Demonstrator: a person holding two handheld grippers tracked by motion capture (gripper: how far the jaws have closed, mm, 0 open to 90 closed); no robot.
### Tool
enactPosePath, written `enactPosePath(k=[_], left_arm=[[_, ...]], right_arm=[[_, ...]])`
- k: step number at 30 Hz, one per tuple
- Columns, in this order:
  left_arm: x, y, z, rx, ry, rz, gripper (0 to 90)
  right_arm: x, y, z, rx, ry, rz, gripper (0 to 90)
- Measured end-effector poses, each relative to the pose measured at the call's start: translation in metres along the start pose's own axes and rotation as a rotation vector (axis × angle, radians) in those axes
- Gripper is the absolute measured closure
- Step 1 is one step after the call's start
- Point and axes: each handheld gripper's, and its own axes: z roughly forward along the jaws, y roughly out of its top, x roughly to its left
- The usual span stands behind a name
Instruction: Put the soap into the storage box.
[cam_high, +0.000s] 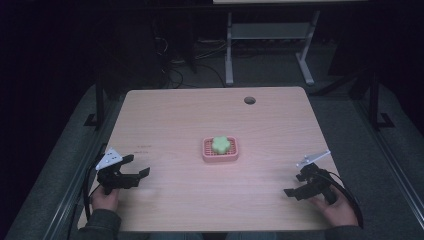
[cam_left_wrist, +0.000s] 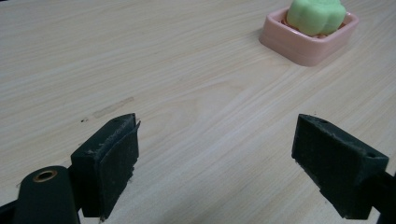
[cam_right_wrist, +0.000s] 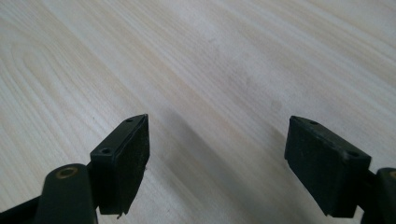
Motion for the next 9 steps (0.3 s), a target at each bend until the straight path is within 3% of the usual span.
enactPosePath(k=[9], left_arm=[[0.0, 0.0009, 0.0014, -0.003, 0.003, 0.005, 14.4]], right_arm=[[0.0075, -0.0062, -0.0052, -0.033, -0.019, 0.011, 21.1]])
